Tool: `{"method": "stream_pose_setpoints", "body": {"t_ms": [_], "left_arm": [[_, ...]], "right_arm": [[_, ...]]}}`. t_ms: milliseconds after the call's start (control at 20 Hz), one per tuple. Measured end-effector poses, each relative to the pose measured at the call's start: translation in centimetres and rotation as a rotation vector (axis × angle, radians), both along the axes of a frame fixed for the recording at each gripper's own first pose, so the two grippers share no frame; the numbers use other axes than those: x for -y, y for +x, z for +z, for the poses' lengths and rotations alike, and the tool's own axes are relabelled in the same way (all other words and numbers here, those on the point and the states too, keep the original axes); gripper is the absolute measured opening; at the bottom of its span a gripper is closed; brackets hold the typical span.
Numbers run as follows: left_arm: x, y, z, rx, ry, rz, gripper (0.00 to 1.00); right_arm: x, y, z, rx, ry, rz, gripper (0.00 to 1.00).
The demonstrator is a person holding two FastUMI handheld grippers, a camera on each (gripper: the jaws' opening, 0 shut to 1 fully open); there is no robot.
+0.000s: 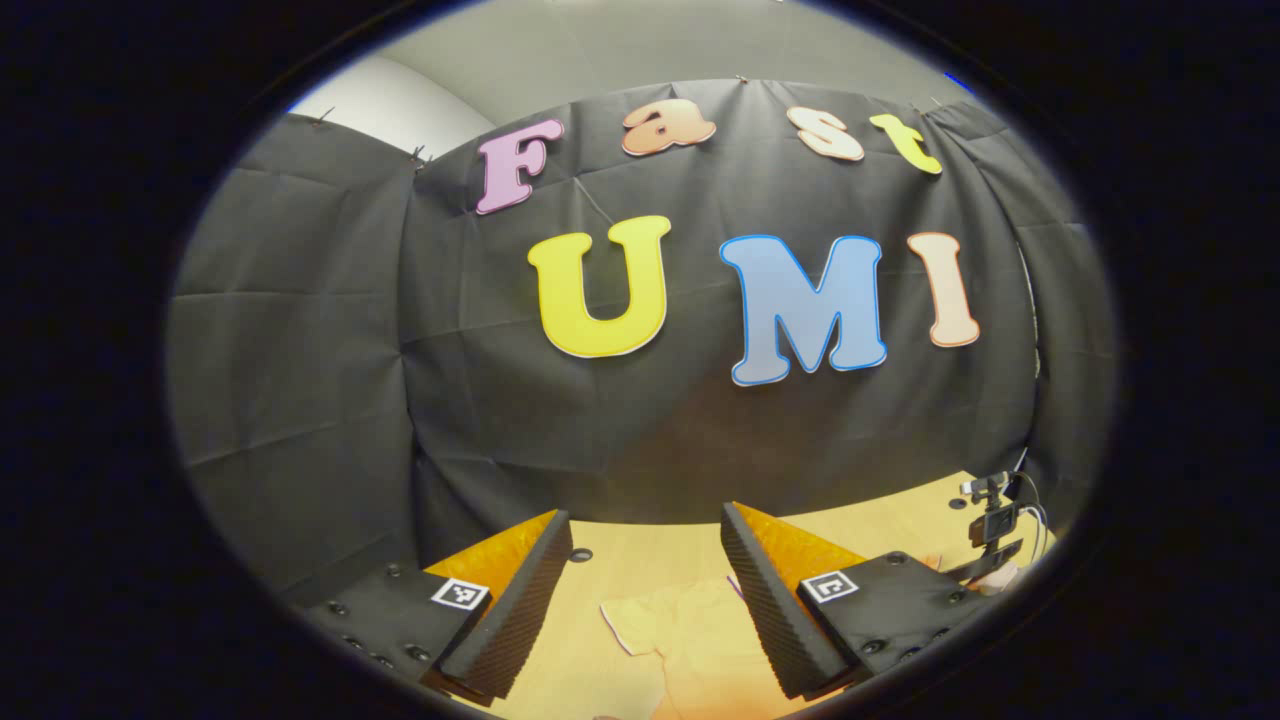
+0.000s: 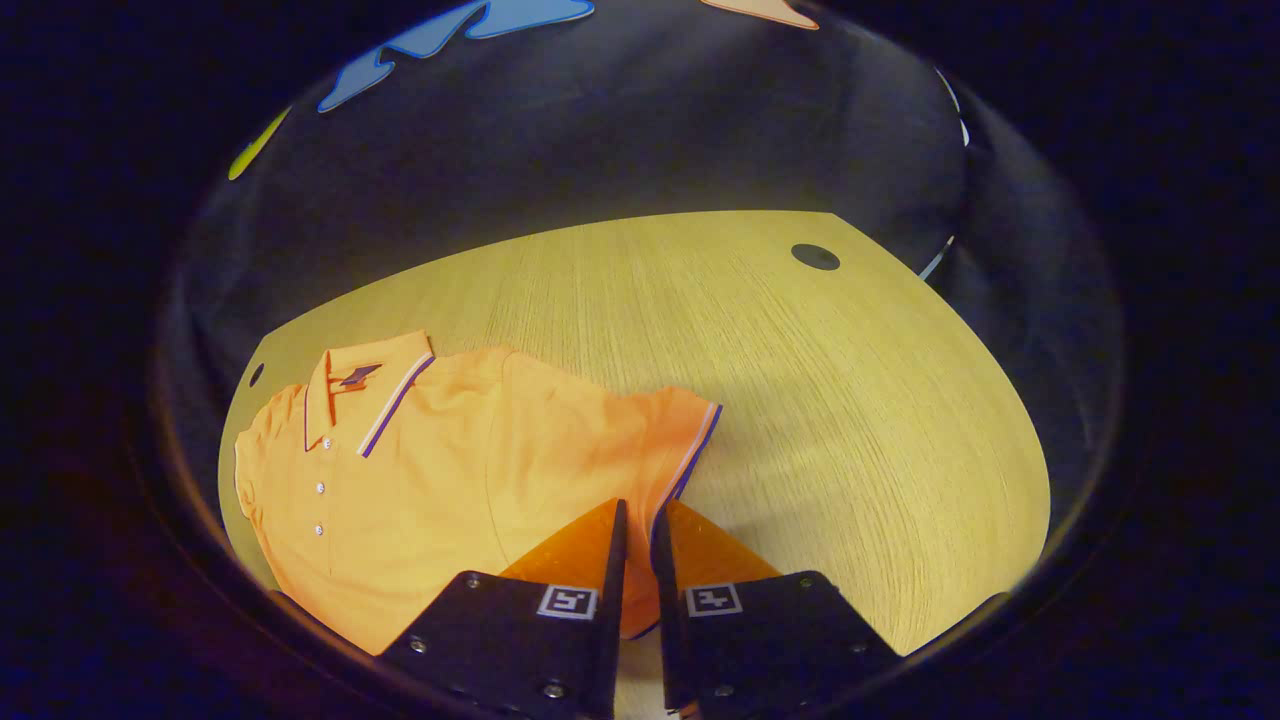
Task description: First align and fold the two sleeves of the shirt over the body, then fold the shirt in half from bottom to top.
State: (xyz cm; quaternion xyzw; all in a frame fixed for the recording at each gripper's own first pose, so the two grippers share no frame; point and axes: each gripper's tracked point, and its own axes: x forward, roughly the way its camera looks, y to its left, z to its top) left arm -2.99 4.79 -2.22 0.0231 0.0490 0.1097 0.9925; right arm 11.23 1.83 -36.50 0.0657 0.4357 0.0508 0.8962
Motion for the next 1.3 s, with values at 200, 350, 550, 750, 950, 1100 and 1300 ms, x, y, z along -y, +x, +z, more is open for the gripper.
{"method": "stream_pose_setpoints", "body": {"t_ms": [200, 350, 550, 750, 950, 1100, 1300], "left_arm": [[-0.4, -0.5, 0.0, 0.004, -0.002, 0.007, 1.0], [-1.2, -1.0, -0.1, 0.004, 0.003, 0.02, 1.0], [-2.7, -2.0, -0.2, 0.003, 0.002, 0.045, 1.0], [-4.6, -3.1, -0.4, 0.0, 0.004, 0.081, 1.0], [-6.3, -4.3, -0.9, -0.011, 0.003, 0.114, 1.0], [-7.1, -4.9, -1.4, -0.02, -0.004, 0.13, 1.0], [-7.6, -4.8, -2.3, -0.03, -0.018, 0.127, 1.0]], "right_arm": [[0.0, 0.6, 0.8, 0.007, -0.031, -0.001, 0.0], [-2.0, 1.5, 3.2, 0.068, -0.042, 0.043, 0.0], [-8.0, 2.5, 7.2, 0.148, 0.011, 0.139, 0.0], [-15.7, 1.6, 9.2, 0.183, 0.053, 0.278, 0.0], [-21.6, -0.6, 9.0, 0.179, 0.047, 0.408, 0.0], [-23.9, -1.9, 8.3, 0.167, 0.021, 0.462, 0.0], [-24.9, -2.7, 7.9, 0.161, 0.014, 0.479, 0.08]]}}
